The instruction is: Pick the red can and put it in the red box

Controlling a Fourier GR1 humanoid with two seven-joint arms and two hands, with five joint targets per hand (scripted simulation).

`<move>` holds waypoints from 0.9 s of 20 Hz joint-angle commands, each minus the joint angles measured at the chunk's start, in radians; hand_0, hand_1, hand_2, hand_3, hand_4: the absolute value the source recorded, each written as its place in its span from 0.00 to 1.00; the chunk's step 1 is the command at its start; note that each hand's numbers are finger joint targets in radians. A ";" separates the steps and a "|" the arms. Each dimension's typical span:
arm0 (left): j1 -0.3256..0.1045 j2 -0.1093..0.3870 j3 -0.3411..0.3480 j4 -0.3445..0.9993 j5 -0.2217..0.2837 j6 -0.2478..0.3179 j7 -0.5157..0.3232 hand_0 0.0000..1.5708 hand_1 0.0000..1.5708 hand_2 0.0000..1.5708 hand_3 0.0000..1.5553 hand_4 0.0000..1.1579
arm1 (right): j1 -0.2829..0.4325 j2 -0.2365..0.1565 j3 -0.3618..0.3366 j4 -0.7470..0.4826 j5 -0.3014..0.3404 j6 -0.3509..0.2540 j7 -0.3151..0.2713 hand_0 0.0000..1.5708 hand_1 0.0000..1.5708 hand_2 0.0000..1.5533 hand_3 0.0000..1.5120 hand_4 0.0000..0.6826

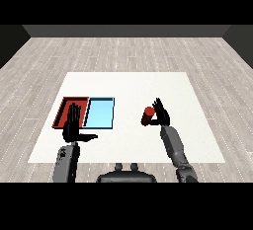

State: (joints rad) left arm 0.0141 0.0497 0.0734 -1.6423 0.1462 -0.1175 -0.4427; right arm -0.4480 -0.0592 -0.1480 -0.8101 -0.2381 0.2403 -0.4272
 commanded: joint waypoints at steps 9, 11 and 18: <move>0.005 -0.028 -0.031 0.022 -0.044 0.023 -0.037 0.00 0.00 0.00 0.00 0.00 | -0.038 0.012 0.008 0.140 0.031 -0.032 -0.075 0.00 0.00 0.00 0.00 0.00; -0.096 -0.005 0.016 0.102 -0.021 0.034 -0.003 0.00 0.00 0.00 0.00 0.00 | 0.054 0.034 0.045 0.001 0.030 -0.043 -0.036 0.00 0.00 0.00 0.00 0.00; -0.028 -0.002 0.004 0.033 -0.018 0.018 -0.008 0.00 0.00 0.00 0.00 0.00 | -0.103 0.005 0.000 0.081 -0.013 -0.046 0.036 0.00 0.00 0.00 0.00 0.00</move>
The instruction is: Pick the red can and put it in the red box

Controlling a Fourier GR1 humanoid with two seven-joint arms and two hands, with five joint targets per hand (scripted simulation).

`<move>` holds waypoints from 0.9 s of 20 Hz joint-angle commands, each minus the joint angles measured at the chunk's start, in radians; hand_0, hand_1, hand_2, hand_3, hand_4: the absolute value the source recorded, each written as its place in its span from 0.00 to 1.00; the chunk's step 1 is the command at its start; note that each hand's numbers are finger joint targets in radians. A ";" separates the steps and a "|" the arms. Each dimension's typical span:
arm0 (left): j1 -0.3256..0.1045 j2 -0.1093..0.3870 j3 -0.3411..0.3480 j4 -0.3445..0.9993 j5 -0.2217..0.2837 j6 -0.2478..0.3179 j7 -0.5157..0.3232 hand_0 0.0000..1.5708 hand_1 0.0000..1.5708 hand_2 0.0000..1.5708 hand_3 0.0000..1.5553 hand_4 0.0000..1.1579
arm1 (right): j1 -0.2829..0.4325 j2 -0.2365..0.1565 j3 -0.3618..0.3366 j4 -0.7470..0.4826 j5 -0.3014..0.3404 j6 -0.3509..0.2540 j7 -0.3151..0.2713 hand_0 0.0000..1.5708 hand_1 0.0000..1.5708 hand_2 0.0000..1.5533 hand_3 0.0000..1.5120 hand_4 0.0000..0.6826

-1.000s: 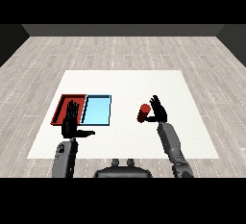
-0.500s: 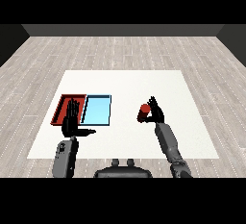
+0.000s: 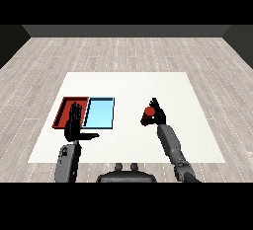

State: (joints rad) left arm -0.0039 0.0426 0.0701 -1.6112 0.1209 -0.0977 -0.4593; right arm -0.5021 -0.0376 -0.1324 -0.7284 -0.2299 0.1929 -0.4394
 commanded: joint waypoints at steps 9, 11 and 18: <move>0.023 -0.034 -0.036 -0.025 -0.009 0.022 0.010 0.00 0.00 0.00 0.00 0.00 | -0.075 0.027 0.004 0.097 0.004 -0.041 -0.025 0.00 0.00 0.00 0.00 0.00; 0.027 0.019 0.019 -0.049 0.050 -0.032 0.031 0.00 0.00 0.00 0.00 0.00 | -0.026 -0.003 0.014 0.069 0.012 0.001 -0.046 0.00 0.00 0.00 0.00 0.00; -0.007 0.000 0.014 0.041 0.029 -0.027 -0.040 0.00 0.00 0.00 0.00 0.00 | -0.032 0.037 0.061 0.024 -0.002 -0.082 0.047 0.00 0.00 0.00 0.00 0.00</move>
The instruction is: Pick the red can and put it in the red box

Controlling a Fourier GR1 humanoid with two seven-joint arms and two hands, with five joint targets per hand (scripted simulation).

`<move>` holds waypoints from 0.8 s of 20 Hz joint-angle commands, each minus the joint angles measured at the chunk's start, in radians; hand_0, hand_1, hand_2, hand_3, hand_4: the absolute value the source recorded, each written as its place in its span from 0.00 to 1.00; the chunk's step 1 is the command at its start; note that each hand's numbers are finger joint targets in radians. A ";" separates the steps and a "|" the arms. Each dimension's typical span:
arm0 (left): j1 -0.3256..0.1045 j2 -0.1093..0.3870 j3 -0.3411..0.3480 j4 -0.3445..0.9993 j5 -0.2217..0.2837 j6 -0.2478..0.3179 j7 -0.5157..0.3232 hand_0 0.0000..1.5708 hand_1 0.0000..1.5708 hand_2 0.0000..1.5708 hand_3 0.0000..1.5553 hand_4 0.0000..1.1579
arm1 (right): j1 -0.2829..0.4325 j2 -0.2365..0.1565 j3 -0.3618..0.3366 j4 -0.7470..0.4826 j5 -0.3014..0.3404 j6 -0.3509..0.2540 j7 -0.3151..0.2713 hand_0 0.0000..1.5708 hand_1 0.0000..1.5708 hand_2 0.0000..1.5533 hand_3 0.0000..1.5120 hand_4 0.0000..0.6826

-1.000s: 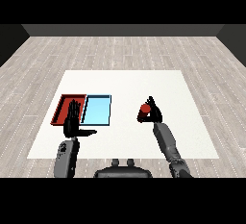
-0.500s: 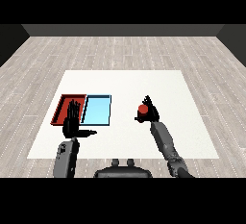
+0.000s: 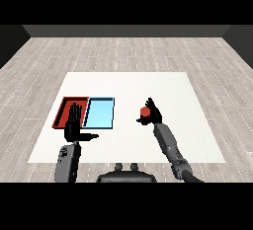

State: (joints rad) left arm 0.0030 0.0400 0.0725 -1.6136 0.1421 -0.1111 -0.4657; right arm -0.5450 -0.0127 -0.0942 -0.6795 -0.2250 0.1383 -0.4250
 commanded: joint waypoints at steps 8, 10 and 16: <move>0.024 0.013 0.006 -0.026 0.006 -0.011 0.005 0.00 0.00 0.00 0.00 0.00 | -0.055 0.000 -0.022 0.172 0.058 -0.099 -0.097 0.97 0.97 0.97 0.97 0.72; 0.027 0.040 0.040 -0.024 0.047 -0.041 0.015 0.00 0.00 0.00 0.00 0.00 | -0.102 -0.009 -0.005 0.185 0.096 -0.173 -0.048 0.97 0.97 0.95 0.95 0.84; -0.012 -0.001 -0.003 0.000 -0.008 0.008 0.003 0.00 0.00 0.00 0.00 0.00 | -0.124 -0.004 0.019 0.191 0.127 -0.229 -0.008 0.97 0.97 0.95 0.94 0.81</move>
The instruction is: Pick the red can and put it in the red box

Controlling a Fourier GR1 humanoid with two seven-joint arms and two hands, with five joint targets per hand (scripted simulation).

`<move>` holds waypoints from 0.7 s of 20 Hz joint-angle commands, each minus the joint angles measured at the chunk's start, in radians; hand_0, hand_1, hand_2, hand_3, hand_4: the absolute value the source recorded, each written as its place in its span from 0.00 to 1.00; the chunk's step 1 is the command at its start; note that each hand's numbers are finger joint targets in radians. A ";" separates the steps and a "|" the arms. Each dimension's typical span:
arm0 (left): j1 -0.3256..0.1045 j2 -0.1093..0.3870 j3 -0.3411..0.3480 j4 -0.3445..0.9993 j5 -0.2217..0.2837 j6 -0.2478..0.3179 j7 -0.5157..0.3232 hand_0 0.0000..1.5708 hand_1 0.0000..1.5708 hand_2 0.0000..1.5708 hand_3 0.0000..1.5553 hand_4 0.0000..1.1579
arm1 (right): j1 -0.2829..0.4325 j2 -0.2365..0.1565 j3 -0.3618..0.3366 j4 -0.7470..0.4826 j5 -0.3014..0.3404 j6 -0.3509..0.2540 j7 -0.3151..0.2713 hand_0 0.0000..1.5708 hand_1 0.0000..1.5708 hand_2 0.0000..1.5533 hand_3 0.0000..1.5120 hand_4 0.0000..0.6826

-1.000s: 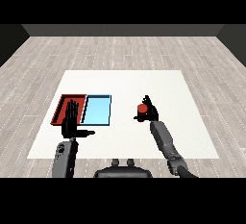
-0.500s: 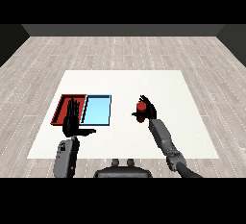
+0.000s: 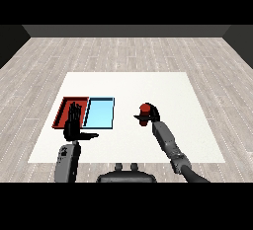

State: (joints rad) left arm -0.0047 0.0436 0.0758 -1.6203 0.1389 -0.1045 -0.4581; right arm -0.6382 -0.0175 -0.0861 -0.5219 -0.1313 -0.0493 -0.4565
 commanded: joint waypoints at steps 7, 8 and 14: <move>0.037 0.008 0.005 -0.041 -0.003 0.005 0.016 0.00 0.00 0.00 0.00 0.00 | 0.014 0.017 0.095 -0.030 0.001 -0.091 0.036 0.99 0.99 0.95 0.93 0.81; -0.045 -0.001 -0.003 -0.009 -0.012 0.032 0.048 0.00 0.00 0.00 0.00 0.00 | 0.006 0.017 0.073 -0.003 0.013 -0.082 0.012 0.99 0.99 0.95 0.93 0.82; -0.006 -0.005 -0.003 -0.014 0.023 -0.005 0.032 0.00 0.00 0.00 0.00 0.00 | 0.000 0.017 0.081 -0.148 -0.012 -0.118 0.032 0.98 0.98 0.95 0.92 0.85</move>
State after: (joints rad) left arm 0.0009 0.0398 0.0741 -1.6417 0.1528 -0.1045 -0.4351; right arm -0.6616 -0.0107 -0.0292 -0.5460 -0.1271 -0.1317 -0.4504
